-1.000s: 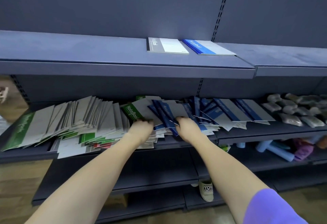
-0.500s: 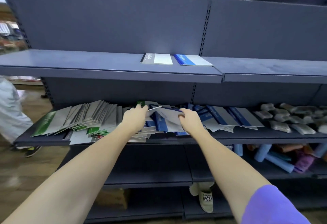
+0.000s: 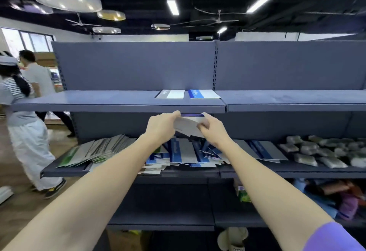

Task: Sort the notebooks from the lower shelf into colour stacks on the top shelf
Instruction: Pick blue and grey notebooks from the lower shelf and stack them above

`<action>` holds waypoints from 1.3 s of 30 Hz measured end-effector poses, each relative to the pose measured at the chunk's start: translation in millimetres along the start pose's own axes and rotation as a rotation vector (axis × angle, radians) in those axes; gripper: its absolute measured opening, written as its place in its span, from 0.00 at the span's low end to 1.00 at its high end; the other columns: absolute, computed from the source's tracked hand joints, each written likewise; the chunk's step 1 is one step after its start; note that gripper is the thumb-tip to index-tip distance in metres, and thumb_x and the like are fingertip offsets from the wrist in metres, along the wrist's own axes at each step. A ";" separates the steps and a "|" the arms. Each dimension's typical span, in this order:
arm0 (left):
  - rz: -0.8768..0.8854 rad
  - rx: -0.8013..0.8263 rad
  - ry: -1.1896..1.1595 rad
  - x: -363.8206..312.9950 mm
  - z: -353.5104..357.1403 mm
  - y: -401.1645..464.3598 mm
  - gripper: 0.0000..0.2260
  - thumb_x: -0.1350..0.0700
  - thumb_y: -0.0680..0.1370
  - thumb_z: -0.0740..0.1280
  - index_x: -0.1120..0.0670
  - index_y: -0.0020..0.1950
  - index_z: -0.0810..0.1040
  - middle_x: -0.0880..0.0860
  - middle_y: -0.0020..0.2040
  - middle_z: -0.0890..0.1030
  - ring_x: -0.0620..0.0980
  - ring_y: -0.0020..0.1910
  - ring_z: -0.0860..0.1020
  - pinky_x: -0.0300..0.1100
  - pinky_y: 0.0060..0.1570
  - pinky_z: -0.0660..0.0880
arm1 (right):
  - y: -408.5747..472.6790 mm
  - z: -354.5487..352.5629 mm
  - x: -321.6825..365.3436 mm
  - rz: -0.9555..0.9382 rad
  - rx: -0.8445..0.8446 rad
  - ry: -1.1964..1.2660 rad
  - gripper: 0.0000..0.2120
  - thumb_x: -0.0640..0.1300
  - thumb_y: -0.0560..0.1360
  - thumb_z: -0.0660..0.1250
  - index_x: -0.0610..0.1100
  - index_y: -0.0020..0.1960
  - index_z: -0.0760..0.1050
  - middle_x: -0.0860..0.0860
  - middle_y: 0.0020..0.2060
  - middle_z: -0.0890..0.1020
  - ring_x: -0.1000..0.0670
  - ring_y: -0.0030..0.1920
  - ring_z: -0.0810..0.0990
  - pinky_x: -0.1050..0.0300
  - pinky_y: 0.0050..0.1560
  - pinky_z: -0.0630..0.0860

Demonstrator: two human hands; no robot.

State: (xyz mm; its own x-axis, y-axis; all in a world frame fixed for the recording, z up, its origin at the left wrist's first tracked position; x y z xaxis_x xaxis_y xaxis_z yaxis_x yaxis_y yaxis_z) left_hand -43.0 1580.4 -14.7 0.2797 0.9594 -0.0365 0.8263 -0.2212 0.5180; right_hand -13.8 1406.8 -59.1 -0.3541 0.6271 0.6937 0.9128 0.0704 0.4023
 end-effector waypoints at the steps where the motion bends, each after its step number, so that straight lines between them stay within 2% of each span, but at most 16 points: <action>1: 0.003 -0.037 0.002 -5.3 -11.1 1.5 0.18 0.66 0.73 0.60 0.49 0.58 0.70 0.51 0.51 0.81 0.58 0.47 0.77 0.45 0.40 0.64 | 1.1 -4.3 5.9 -0.022 0.002 -0.004 0.18 0.47 0.81 0.63 0.49 0.70 0.71 0.46 0.62 0.80 0.49 0.50 0.79 0.64 0.40 0.75; 3: 0.001 -0.102 -0.011 -13.6 -32.4 4.1 0.17 0.67 0.73 0.59 0.50 0.57 0.72 0.51 0.52 0.81 0.58 0.50 0.77 0.46 0.41 0.66 | 0.2 -17.7 19.9 -0.042 -0.023 0.014 0.21 0.45 0.81 0.63 0.47 0.74 0.69 0.46 0.67 0.77 0.45 0.61 0.77 0.59 0.54 0.75; 4: -0.008 -0.132 -0.023 -15.7 -42.4 5.2 0.17 0.67 0.73 0.59 0.50 0.57 0.72 0.50 0.52 0.81 0.58 0.50 0.77 0.46 0.42 0.67 | -0.5 -24.7 26.7 -0.053 -0.040 0.027 0.21 0.45 0.81 0.64 0.45 0.73 0.70 0.47 0.66 0.77 0.45 0.64 0.75 0.55 0.60 0.73; 5: -0.020 -0.163 -0.033 -16.2 -51.4 6.6 0.17 0.67 0.73 0.58 0.50 0.57 0.73 0.50 0.51 0.81 0.57 0.50 0.77 0.46 0.43 0.69 | -0.4 -31.7 33.5 -0.080 -0.060 0.044 0.19 0.44 0.81 0.64 0.44 0.71 0.73 0.47 0.64 0.79 0.45 0.63 0.76 0.53 0.62 0.72; 8: -0.032 -0.255 -0.051 -16.9 -75.5 12.5 0.19 0.66 0.73 0.59 0.49 0.59 0.76 0.49 0.52 0.80 0.57 0.49 0.78 0.47 0.44 0.71 | -3.8 -57.4 51.8 -0.133 -0.156 0.094 0.09 0.42 0.80 0.64 0.40 0.57 0.79 0.46 0.49 0.82 0.46 0.51 0.78 0.54 0.51 0.73; 11: -0.044 -0.316 -0.104 -14.7 -95.2 23.0 0.22 0.68 0.72 0.59 0.49 0.59 0.78 0.49 0.49 0.79 0.56 0.47 0.77 0.47 0.43 0.72 | -2.1 -86.1 60.9 -0.151 -0.278 0.167 0.05 0.40 0.80 0.63 0.42 0.51 0.78 0.49 0.43 0.81 0.47 0.45 0.77 0.56 0.44 0.70; 14: -0.038 -0.366 -0.106 -14.0 -108.5 33.2 0.22 0.69 0.72 0.60 0.48 0.57 0.79 0.47 0.50 0.80 0.55 0.47 0.77 0.48 0.43 0.74 | 6.0 -103.9 66.7 -0.183 -0.361 0.174 0.08 0.41 0.81 0.61 0.42 0.56 0.78 0.50 0.43 0.83 0.47 0.45 0.78 0.56 0.44 0.74; 17: -0.028 -0.404 -0.087 -9.5 -109.8 41.6 0.24 0.70 0.71 0.60 0.48 0.59 0.79 0.46 0.52 0.81 0.55 0.50 0.78 0.47 0.42 0.73 | 15.3 -106.2 71.8 -0.232 -0.367 0.026 0.13 0.38 0.81 0.59 0.47 0.62 0.76 0.53 0.40 0.81 0.48 0.40 0.76 0.53 0.40 0.72; 19: -0.002 -0.424 -0.100 -5.4 -105.0 46.6 0.27 0.72 0.70 0.60 0.49 0.61 0.79 0.47 0.57 0.82 0.55 0.55 0.79 0.47 0.46 0.74 | 19.4 -98.9 79.1 -0.297 -0.330 -0.179 0.22 0.33 0.79 0.58 0.51 0.67 0.75 0.54 0.49 0.83 0.48 0.47 0.78 0.55 0.44 0.73; 22: 0.079 -0.453 -0.124 -1.4 -93.2 53.5 0.28 0.75 0.67 0.62 0.52 0.61 0.82 0.50 0.59 0.83 0.56 0.57 0.80 0.48 0.49 0.77 | 28.4 -87.2 82.9 -0.379 -0.313 -0.464 0.32 0.27 0.72 0.60 0.51 0.70 0.75 0.52 0.63 0.81 0.45 0.60 0.78 0.54 0.56 0.73; 24: 0.092 -0.426 -0.126 4.7 -79.5 60.5 0.28 0.76 0.67 0.62 0.54 0.59 0.83 0.52 0.59 0.83 0.57 0.56 0.81 0.48 0.49 0.76 | 38.9 -79.9 77.5 -0.390 -0.296 -0.557 0.32 0.27 0.70 0.61 0.49 0.70 0.76 0.50 0.62 0.82 0.43 0.61 0.77 0.53 0.58 0.72; 26: 0.070 -0.374 -0.125 15.2 -64.6 70.4 0.27 0.75 0.69 0.61 0.53 0.61 0.83 0.52 0.61 0.82 0.57 0.58 0.80 0.48 0.51 0.75 | 51.3 -74.7 69.1 -0.379 -0.298 -0.625 0.31 0.27 0.69 0.62 0.49 0.67 0.78 0.51 0.58 0.83 0.42 0.57 0.78 0.54 0.54 0.72; 32: 0.047 -0.266 -0.082 51.6 -26.4 109.9 0.29 0.72 0.71 0.60 0.49 0.67 0.79 0.49 0.66 0.79 0.54 0.65 0.75 0.44 0.53 0.72 | 102.3 -53.4 45.7 -0.295 -0.277 -0.695 0.29 0.28 0.65 0.62 0.49 0.61 0.80 0.51 0.52 0.84 0.42 0.52 0.79 0.50 0.50 0.77; 36: 0.079 -0.174 -0.012 67.9 1.8 142.7 0.26 0.70 0.73 0.59 0.48 0.66 0.75 0.49 0.61 0.79 0.54 0.57 0.76 0.43 0.45 0.67 | 132.9 -36.9 45.2 -0.257 -0.241 -0.722 0.27 0.28 0.69 0.61 0.46 0.63 0.79 0.48 0.58 0.83 0.42 0.58 0.78 0.50 0.56 0.74; 39: 0.099 -0.062 0.001 78.4 27.2 166.8 0.25 0.68 0.74 0.59 0.47 0.67 0.73 0.49 0.59 0.78 0.54 0.56 0.76 0.43 0.44 0.67 | 157.7 -14.7 31.2 -0.133 -0.081 -0.793 0.32 0.28 0.72 0.57 0.51 0.70 0.74 0.47 0.62 0.79 0.42 0.61 0.75 0.51 0.56 0.73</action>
State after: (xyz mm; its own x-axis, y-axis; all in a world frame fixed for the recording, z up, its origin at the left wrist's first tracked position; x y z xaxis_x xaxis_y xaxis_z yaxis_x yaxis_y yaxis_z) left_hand 130.0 1614.0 45.6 0.3582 0.9335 0.0187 0.7624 -0.3040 0.5712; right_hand 116.1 1426.0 34.8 -0.1813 0.9832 0.0193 0.8446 0.1456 0.5151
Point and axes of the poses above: each hand's wrist, its own y-axis towards the middle knuckle, its own z-axis out of the palm, x = y × z, the point moved 10 cm from there along y, towards the middle knuckle
